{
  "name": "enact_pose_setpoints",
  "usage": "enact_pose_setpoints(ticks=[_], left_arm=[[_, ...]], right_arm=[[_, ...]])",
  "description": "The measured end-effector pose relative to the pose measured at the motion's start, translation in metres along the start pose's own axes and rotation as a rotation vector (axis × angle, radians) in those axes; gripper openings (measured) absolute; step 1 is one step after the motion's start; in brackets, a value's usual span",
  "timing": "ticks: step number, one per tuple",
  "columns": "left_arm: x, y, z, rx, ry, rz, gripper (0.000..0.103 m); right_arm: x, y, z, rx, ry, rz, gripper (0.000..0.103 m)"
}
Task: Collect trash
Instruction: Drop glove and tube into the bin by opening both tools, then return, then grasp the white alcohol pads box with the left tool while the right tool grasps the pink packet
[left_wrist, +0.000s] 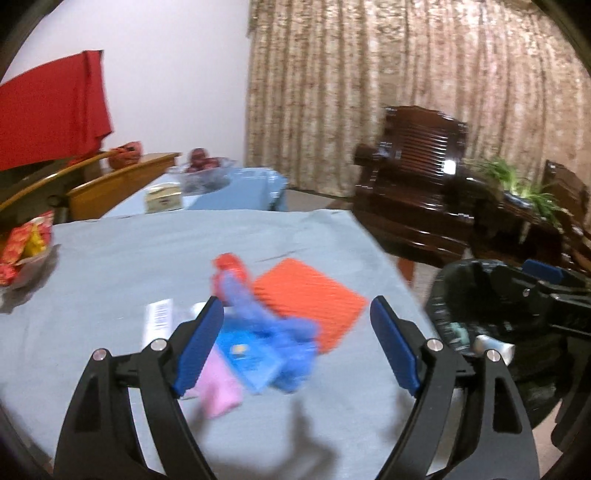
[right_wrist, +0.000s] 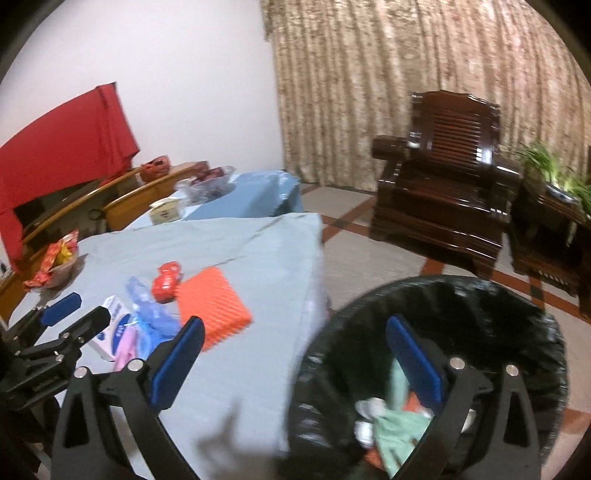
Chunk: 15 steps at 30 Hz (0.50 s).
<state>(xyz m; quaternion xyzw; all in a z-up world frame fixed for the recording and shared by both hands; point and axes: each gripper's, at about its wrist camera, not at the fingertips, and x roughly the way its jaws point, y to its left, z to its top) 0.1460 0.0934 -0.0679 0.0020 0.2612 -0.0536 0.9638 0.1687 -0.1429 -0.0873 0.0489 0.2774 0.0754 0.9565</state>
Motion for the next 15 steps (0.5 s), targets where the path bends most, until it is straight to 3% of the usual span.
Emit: enact_pose_setpoints(ticks=[8, 15], left_arm=[[-0.001, 0.063, -0.016, -0.034, 0.025, 0.139, 0.079], [0.023, 0.093, -0.029, -0.089, 0.087, 0.184, 0.079]], right_arm=[[0.030, 0.050, -0.006, -0.043, 0.019, 0.066, 0.097], [0.052, 0.072, -0.014, -0.077, 0.054, 0.076, 0.097]])
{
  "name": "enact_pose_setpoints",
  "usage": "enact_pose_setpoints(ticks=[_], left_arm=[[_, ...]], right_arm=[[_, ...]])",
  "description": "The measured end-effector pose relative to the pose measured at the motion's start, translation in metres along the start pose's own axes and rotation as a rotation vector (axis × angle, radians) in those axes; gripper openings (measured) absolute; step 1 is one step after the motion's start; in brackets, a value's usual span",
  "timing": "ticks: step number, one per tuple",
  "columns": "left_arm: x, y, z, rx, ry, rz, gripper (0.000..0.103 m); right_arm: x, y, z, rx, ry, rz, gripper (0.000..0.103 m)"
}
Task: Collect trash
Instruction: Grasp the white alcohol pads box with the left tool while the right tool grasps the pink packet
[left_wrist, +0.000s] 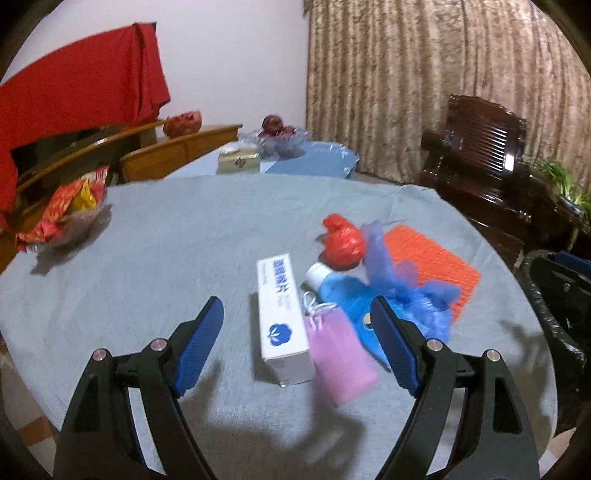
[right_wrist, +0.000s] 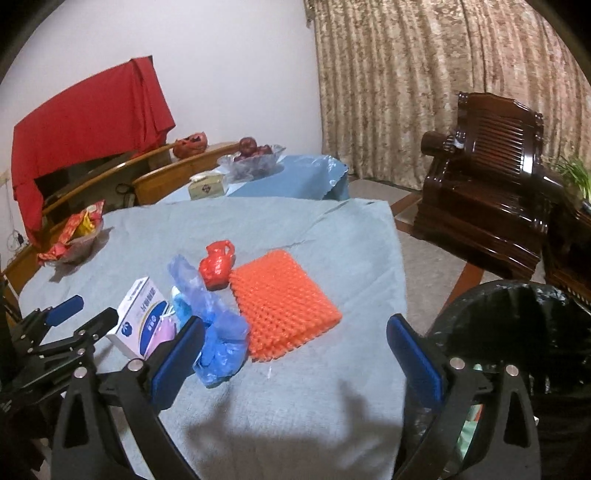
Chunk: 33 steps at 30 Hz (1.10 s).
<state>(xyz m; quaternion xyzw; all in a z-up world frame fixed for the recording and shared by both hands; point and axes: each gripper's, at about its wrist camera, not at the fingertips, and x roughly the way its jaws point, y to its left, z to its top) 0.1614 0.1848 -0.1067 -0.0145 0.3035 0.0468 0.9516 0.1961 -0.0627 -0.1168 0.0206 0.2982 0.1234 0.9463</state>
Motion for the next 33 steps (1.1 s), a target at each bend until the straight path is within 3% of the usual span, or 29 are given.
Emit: enact_pose_setpoints(ticks=[8, 12, 14, 19, 33], left_arm=[[0.026, 0.001, -0.012, -0.017, 0.039, 0.016, 0.079], [0.036, 0.002, -0.013, -0.029, 0.056, 0.019, 0.073], [0.042, 0.004, -0.012, -0.038, 0.069, 0.012, 0.068], [0.046, 0.007, -0.013, -0.055, 0.085, -0.009, 0.031], [0.011, 0.036, -0.019, -0.059, 0.050, 0.032, 0.030]], right_arm=[[0.012, 0.002, -0.005, -0.005, 0.026, -0.014, 0.097], [0.018, 0.003, -0.006, -0.003, 0.036, -0.009, 0.097], [0.020, 0.005, -0.005, -0.008, 0.039, -0.005, 0.097], [0.024, 0.014, -0.005, -0.023, 0.042, 0.012, 0.097], [0.035, 0.064, -0.005, -0.069, 0.049, 0.115, 0.096]])
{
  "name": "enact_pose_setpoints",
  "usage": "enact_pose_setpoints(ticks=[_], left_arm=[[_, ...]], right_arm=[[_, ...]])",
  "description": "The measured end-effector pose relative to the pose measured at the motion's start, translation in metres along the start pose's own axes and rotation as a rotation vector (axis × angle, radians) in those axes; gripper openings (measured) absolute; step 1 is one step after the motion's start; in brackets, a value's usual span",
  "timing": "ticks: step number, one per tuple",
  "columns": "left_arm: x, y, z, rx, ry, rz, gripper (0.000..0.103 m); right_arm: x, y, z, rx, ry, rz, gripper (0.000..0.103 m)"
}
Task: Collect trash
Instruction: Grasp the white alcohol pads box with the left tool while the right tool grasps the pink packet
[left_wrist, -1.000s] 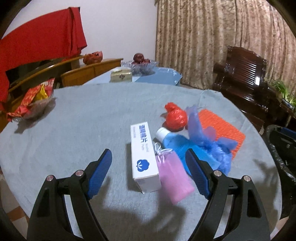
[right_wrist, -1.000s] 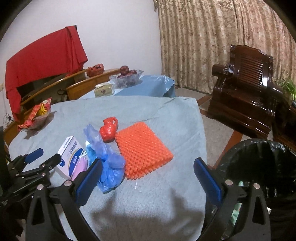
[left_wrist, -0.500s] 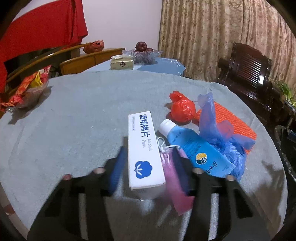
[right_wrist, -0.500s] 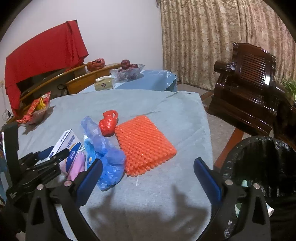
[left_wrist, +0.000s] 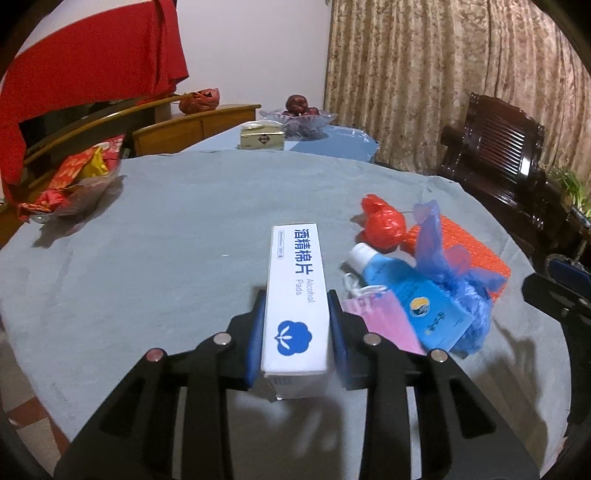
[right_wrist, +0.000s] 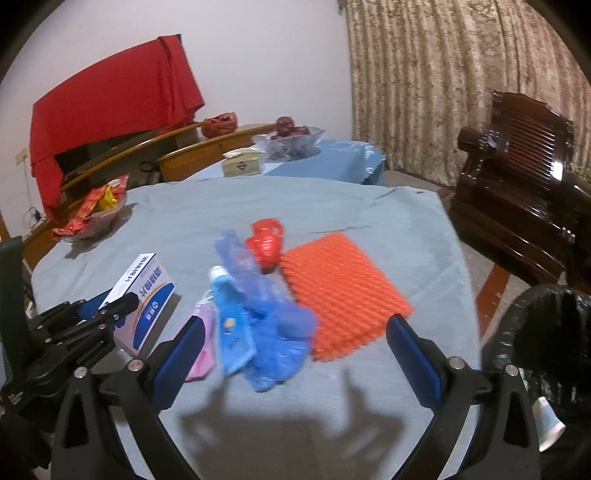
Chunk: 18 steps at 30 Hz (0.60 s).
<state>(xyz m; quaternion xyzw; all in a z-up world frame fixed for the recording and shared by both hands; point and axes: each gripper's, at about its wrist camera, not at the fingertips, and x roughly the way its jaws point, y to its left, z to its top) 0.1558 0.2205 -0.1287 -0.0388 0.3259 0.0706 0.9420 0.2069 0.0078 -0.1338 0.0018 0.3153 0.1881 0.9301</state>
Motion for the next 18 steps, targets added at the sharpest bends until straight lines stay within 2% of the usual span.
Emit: enact_pose_setpoints(ticks=[5, 10, 18], left_arm=[[-0.009, 0.023, -0.005, -0.031, 0.005, 0.030, 0.030], [-0.016, 0.041, -0.007, -0.047, 0.003, 0.052, 0.030], [-0.018, 0.051, -0.011, -0.061, 0.009, 0.060, 0.030]], right_arm=[[0.014, 0.032, -0.002, -0.040, 0.022, 0.061, 0.086], [0.037, 0.062, -0.007, -0.073, 0.091, 0.128, 0.060], [0.063, 0.075, -0.026, -0.105, 0.174, 0.120, 0.050]])
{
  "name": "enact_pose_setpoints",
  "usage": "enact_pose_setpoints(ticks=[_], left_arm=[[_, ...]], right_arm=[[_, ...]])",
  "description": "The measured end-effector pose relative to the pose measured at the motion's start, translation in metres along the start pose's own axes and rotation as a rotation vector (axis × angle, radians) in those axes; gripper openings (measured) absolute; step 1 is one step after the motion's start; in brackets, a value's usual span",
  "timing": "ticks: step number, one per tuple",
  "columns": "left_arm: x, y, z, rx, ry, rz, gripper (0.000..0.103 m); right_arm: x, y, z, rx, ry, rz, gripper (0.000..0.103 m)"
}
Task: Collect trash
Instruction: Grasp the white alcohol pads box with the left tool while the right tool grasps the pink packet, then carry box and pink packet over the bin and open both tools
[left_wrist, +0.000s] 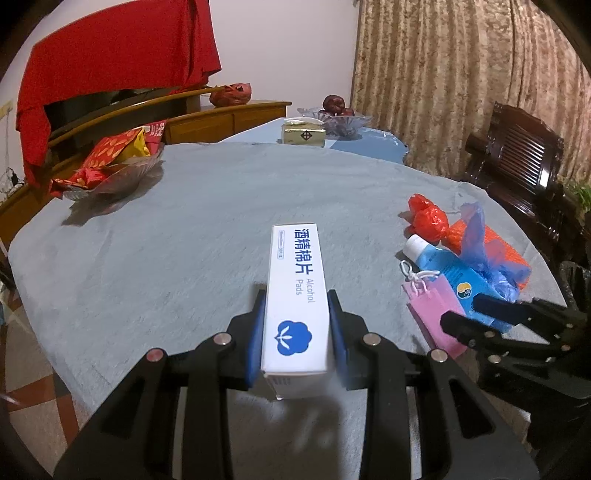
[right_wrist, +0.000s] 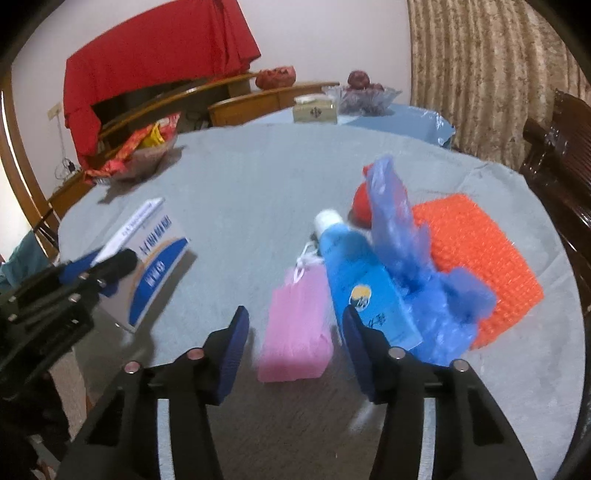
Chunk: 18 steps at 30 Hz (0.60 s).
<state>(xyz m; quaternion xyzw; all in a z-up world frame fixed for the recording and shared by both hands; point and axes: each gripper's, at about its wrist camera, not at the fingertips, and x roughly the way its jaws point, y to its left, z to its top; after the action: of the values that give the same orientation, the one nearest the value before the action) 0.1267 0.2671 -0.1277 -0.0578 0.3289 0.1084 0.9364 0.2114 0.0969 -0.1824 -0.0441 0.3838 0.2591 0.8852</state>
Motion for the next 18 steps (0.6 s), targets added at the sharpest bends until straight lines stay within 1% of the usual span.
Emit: enact_pose_setpoints(ticks=[2, 3, 4, 6, 9, 12, 15, 18], left_arm=[[0.000, 0.000, -0.001, 0.000, 0.000, -0.002, 0.030], [0.000, 0.000, -0.001, 0.001, 0.000, -0.003, 0.030], [0.001, 0.000, -0.002, 0.003, 0.001, -0.004, 0.030], [0.001, -0.001, -0.003, 0.006, 0.003, -0.006, 0.030], [0.000, -0.003, -0.003, 0.006, 0.002, -0.009, 0.030], [-0.002, -0.006, -0.002, 0.007, -0.002, -0.011, 0.030], [-0.007, -0.010, 0.001, 0.008, -0.013, -0.018, 0.030], [-0.013, -0.017, 0.005, 0.012, -0.026, -0.029, 0.030]], right_arm=[[0.005, -0.001, -0.004, 0.007, 0.020, 0.000, 0.049], [0.007, -0.002, -0.005, 0.007, 0.029, 0.001, 0.045], [0.009, -0.002, -0.006, 0.007, 0.040, 0.004, 0.039], [0.012, -0.002, -0.008, 0.006, 0.054, 0.006, 0.031], [0.009, -0.002, -0.008, 0.003, 0.051, 0.020, 0.019], [-0.002, -0.002, -0.005, 0.000, 0.028, 0.034, 0.016], [-0.017, -0.003, 0.003, 0.004, -0.009, 0.049, 0.016], [-0.037, -0.007, 0.011, 0.013, -0.054, 0.046, 0.016]])
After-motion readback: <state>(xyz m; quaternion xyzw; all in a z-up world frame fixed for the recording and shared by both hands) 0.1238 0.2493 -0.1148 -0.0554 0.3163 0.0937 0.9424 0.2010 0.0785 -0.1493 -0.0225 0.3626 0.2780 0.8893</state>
